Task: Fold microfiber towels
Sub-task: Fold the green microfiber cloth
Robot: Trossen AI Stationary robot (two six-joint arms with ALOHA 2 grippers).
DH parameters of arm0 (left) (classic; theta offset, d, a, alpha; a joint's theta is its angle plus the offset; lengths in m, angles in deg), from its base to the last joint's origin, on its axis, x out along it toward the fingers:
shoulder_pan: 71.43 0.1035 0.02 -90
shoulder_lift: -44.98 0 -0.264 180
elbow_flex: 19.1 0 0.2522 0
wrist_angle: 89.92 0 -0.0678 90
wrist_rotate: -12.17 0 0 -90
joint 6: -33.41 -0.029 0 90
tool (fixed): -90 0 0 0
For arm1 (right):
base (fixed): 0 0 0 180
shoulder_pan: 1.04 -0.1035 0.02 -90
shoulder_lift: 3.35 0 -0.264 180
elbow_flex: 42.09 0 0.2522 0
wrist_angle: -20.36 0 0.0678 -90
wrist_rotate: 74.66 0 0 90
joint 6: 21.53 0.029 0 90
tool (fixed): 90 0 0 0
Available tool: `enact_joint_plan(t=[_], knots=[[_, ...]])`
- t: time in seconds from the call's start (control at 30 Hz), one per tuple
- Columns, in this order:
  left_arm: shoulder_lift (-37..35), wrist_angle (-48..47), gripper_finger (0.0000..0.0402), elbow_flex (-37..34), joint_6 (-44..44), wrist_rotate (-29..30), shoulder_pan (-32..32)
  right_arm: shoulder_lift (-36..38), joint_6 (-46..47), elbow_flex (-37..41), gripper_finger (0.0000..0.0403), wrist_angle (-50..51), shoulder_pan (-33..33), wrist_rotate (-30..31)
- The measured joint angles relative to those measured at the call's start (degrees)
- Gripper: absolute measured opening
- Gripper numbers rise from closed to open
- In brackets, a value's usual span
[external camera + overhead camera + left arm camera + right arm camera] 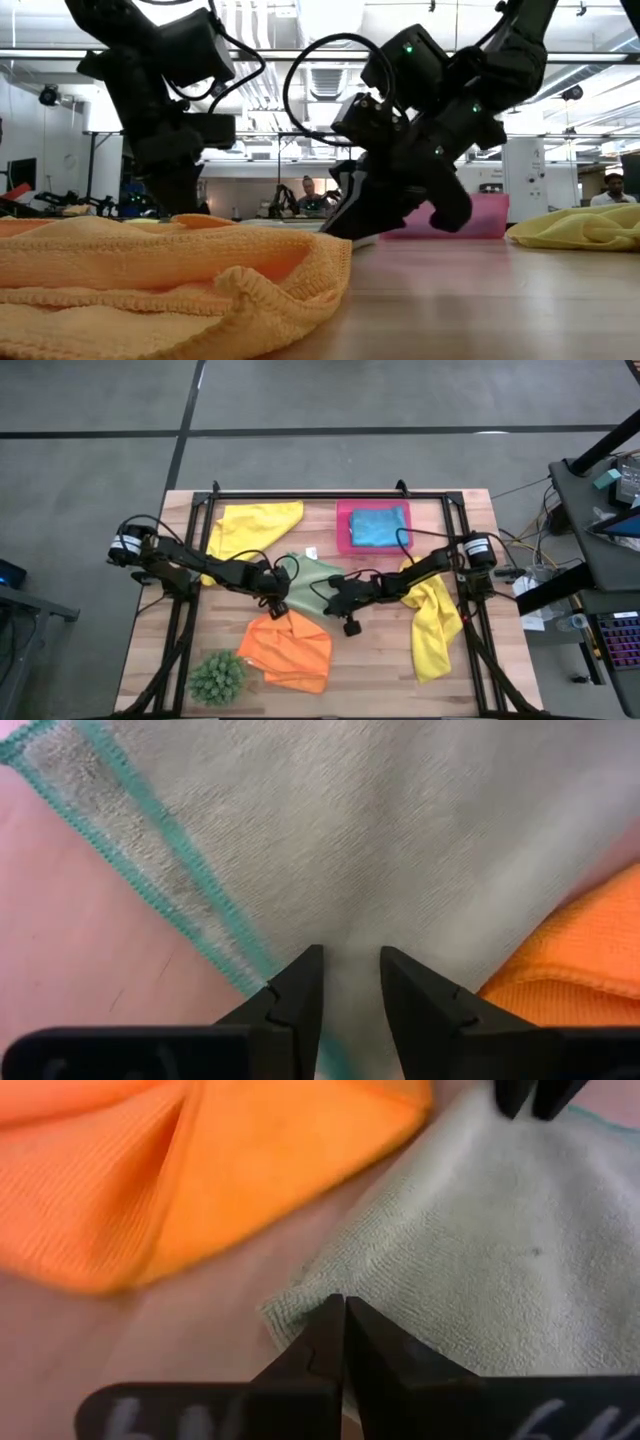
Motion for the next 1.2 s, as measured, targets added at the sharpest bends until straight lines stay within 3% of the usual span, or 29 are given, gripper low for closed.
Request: enact_joint_plan(t=[0.4,0.9,1.13,1.2], knots=[[-1.17,-0.39,0.0088,-0.30,-0.01,-0.68,-0.04,3.46,-0.51,-2.01,0.0008,12.53,0.15,-2.85],[-10.80,4.30,0.0088,-0.14,-2.05,1.03,0.00,19.69,-1.70,-1.45,0.0008,23.82,0.11,-2.63],[-7.90,13.68,0.0088,-0.11,-7.37,1.80,1.98,27.15,1.90,1.98,0.0008,23.75,0.93,8.58],[-6.08,15.90,0.0088,-0.10,-9.04,1.79,3.59,27.57,2.44,2.82,0.0008,23.94,1.75,9.42]])
